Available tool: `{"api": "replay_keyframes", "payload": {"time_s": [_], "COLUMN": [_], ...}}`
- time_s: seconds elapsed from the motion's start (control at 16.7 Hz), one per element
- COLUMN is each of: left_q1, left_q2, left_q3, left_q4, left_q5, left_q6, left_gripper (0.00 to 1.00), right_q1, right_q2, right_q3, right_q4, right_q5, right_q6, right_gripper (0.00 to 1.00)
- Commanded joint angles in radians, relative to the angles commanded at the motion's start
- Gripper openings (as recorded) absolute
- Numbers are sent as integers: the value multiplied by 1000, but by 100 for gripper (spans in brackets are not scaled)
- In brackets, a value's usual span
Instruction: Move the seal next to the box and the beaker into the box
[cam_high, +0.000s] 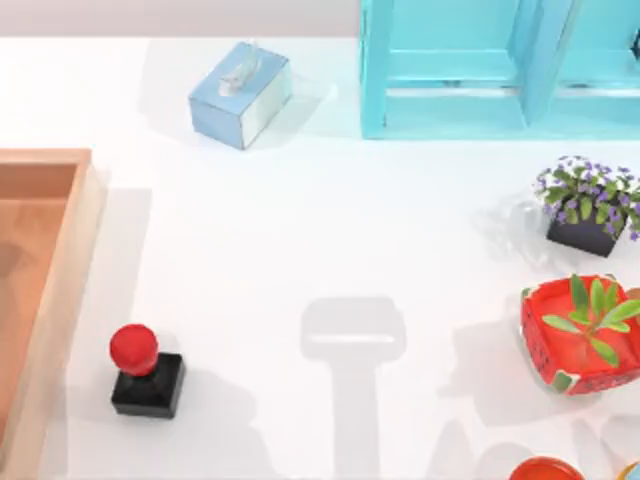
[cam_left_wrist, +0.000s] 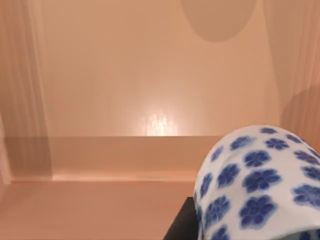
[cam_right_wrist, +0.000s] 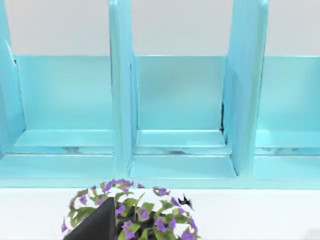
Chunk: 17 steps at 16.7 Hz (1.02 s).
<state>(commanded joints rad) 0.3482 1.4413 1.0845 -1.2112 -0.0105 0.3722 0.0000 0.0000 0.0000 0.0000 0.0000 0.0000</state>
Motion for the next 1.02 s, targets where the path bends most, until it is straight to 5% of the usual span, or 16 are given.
{"api": "replay_keyframes", "payload": {"time_s": [0.54, 1.02], "left_q1": [42, 50], "left_q2": [3, 63], "left_q3": [-25, -215], "left_q4": [23, 281], "left_q5": [-2, -1], "left_q6": [42, 52], "left_gripper": [0, 0], "right_q1": [0, 0], "right_q2": [0, 0], "right_q3": [0, 0], "right_q4": [0, 0], "right_q5": [0, 0], "right_q6": [0, 0], "right_gripper": [100, 100]}}
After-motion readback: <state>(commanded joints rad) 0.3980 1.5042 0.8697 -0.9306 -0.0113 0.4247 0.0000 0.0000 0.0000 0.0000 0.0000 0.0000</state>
